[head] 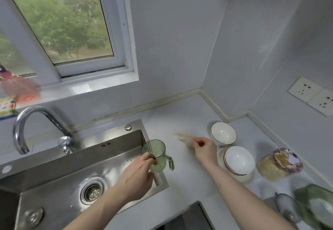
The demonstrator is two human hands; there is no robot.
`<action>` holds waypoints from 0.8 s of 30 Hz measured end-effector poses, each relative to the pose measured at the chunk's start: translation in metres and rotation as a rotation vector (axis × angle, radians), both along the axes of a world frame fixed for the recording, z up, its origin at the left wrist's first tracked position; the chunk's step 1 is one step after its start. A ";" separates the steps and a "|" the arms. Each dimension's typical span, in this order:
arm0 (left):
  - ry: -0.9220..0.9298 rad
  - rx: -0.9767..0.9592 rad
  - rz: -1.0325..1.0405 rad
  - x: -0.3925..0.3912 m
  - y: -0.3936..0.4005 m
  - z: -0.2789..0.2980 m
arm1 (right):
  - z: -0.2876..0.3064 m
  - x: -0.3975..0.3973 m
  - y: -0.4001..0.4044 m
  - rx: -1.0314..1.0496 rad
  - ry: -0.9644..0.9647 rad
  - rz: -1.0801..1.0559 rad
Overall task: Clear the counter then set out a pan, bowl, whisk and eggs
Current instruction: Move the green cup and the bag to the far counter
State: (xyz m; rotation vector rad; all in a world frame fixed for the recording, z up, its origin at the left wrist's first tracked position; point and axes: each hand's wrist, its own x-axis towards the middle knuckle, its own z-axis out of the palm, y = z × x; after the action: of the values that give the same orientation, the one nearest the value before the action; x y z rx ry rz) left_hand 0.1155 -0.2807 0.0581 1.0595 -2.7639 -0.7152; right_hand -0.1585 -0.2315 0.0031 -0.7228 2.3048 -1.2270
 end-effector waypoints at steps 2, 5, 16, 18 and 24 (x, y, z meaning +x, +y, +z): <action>0.014 0.003 0.015 0.009 0.015 0.006 | 0.013 0.010 0.022 -0.012 0.000 0.003; 0.026 0.000 0.027 0.029 0.051 0.020 | 0.037 0.033 0.074 -0.028 -0.028 0.013; 0.090 -0.012 -0.039 0.078 0.163 0.049 | 0.099 0.107 0.258 -0.130 -0.091 -0.023; 0.098 -0.008 -0.072 0.082 0.175 0.052 | 0.106 0.118 0.285 -0.142 -0.074 -0.060; 0.119 -0.002 -0.271 0.073 0.193 0.061 | 0.137 0.145 0.356 -0.174 -0.013 -0.225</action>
State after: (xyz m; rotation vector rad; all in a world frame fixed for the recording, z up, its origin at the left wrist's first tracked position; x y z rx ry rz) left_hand 0.1883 -0.0882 0.1194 0.6231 -2.8312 -0.7767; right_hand -0.0131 0.1250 0.1397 -0.5201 2.3386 -1.5423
